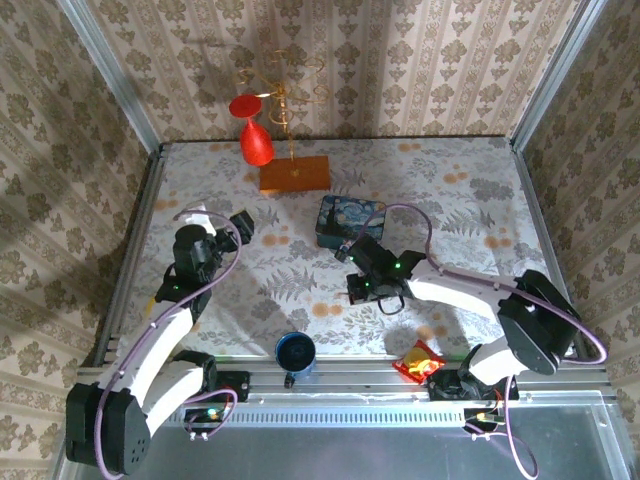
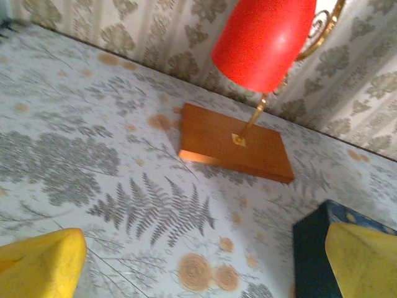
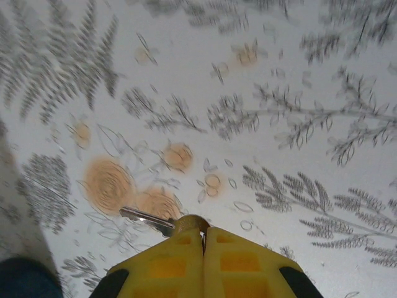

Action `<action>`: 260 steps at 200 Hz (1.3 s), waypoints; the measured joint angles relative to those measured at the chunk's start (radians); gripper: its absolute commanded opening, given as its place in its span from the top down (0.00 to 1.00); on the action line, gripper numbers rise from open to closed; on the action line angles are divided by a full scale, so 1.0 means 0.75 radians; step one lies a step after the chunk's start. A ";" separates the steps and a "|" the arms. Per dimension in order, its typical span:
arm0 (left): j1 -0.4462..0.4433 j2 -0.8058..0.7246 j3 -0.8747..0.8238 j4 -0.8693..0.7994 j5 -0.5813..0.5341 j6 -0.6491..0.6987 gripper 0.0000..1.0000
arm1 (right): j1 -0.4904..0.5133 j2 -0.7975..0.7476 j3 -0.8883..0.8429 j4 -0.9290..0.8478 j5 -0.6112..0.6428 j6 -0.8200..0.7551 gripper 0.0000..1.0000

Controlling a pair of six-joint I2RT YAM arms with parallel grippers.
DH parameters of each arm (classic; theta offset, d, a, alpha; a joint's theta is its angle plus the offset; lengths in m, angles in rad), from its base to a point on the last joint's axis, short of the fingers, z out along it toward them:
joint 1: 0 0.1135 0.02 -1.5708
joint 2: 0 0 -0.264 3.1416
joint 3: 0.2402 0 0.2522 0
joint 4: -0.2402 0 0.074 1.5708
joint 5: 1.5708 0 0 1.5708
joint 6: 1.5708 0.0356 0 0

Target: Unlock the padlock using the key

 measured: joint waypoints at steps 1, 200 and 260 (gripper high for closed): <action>-0.001 0.001 0.000 -0.001 0.003 -0.002 0.00 | -0.001 -0.003 0.000 0.003 0.003 0.000 1.00; -0.491 0.485 0.092 0.380 0.520 -0.219 0.53 | -0.081 -0.031 -0.024 0.705 0.132 0.118 1.00; -0.497 0.551 0.119 0.467 0.523 -0.240 0.66 | -0.081 -0.019 -0.025 0.717 0.105 0.135 1.00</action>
